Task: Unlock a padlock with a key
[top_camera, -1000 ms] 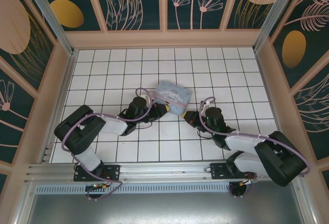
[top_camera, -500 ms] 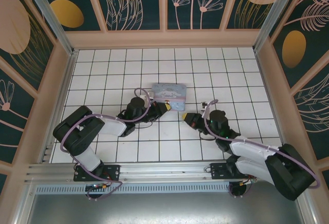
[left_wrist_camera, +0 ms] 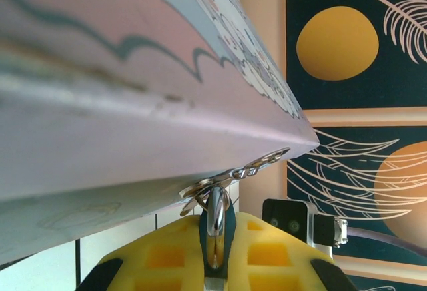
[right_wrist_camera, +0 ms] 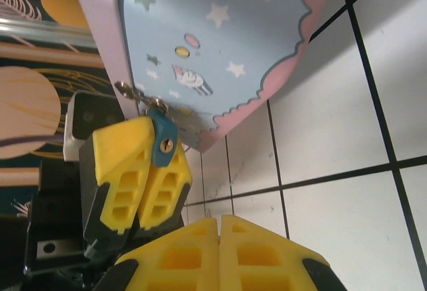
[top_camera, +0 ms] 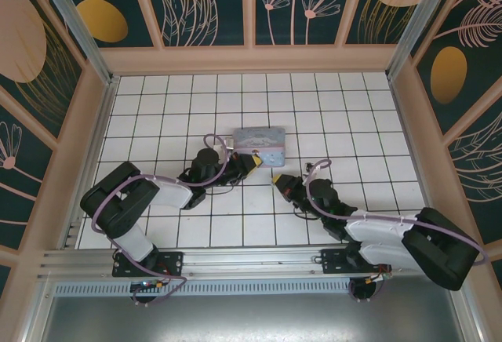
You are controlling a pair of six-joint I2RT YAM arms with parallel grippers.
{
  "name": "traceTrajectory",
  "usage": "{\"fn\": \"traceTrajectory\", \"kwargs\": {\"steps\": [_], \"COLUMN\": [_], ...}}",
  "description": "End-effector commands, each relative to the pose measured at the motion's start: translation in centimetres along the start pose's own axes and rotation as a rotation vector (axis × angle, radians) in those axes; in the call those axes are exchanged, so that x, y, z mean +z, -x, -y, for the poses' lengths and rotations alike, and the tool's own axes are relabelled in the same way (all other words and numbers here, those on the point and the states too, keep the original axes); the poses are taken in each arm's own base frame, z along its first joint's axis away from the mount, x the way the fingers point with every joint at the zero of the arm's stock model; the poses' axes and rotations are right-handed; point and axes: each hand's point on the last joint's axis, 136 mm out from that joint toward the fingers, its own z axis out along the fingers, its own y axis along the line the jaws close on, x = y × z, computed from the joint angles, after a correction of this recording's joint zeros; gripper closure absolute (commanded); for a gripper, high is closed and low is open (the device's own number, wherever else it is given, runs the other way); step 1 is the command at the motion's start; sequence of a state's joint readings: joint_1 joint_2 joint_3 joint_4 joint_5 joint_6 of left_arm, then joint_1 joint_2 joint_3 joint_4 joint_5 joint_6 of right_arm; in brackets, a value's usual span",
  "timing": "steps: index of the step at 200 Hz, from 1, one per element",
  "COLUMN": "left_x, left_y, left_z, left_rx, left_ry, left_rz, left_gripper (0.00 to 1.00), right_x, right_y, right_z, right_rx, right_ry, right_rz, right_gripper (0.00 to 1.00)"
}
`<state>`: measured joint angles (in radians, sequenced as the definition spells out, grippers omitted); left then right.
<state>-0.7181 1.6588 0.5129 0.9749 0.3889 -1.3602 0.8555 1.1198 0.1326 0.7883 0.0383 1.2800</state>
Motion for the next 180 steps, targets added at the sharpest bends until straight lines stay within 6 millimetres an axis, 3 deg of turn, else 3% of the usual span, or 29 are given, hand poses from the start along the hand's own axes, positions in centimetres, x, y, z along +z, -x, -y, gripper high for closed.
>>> {"fn": "traceTrajectory", "kwargs": {"steps": [1, 90, 180], "left_x": [-0.6, -0.5, -0.4], "left_y": [0.2, 0.3, 0.3], "left_z": [2.9, 3.0, 2.5], "left_rx": [0.006, -0.006, -0.006], "left_ry": [-0.098, -0.105, -0.092], "left_rz": [0.007, 0.013, 0.016], "left_gripper": [1.00, 1.00, 1.00], "right_x": [0.5, 2.8, 3.4], "right_y": [1.7, 1.2, 1.2], "right_z": [-3.3, -4.2, -4.8], "right_rx": [0.058, 0.066, 0.060], "right_ry": [0.101, 0.102, 0.111], "right_rz": [0.096, 0.077, 0.073], "right_gripper": [1.00, 1.00, 1.00]}}
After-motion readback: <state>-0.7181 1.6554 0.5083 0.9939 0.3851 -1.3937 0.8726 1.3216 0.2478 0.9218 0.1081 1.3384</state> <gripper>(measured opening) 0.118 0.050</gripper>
